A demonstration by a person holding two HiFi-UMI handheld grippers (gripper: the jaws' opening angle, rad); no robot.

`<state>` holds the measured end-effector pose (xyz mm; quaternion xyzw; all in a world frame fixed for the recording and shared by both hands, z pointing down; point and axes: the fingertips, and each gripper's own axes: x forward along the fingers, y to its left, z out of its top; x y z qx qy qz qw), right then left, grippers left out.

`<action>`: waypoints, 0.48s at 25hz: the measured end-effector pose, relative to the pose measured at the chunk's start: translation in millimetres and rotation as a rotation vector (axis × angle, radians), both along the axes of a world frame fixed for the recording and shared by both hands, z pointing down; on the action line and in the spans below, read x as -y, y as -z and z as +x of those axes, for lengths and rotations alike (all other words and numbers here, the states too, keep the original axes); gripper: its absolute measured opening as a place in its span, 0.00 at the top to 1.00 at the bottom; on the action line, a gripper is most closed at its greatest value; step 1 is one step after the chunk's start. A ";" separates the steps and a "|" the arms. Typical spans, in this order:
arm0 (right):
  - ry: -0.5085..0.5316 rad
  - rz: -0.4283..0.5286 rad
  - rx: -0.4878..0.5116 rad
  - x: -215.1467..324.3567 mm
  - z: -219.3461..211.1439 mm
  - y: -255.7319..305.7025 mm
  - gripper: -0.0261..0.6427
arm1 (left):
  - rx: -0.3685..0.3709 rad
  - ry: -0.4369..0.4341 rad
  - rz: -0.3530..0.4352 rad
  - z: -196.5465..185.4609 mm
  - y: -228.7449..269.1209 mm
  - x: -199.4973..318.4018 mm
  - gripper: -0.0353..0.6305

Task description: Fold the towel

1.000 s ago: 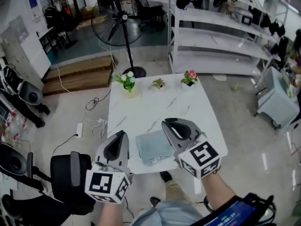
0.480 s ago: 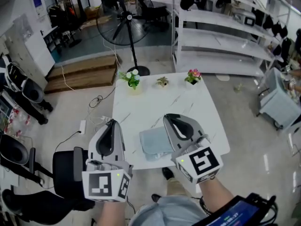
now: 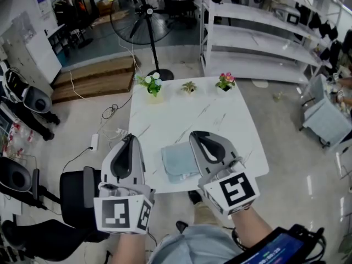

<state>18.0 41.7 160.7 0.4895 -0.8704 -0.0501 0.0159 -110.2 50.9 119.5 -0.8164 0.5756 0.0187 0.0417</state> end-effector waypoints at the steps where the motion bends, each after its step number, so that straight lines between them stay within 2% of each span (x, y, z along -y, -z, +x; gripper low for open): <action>1: -0.001 0.002 0.002 0.1 -0.1 0.6 0.94 | 0.000 -0.001 -0.002 -0.3 -0.5 0.2 0.94; 12: 0.007 0.017 0.000 -1.0 -4.0 4.2 0.94 | 0.003 -0.011 -0.005 0.6 -2.6 0.7 0.93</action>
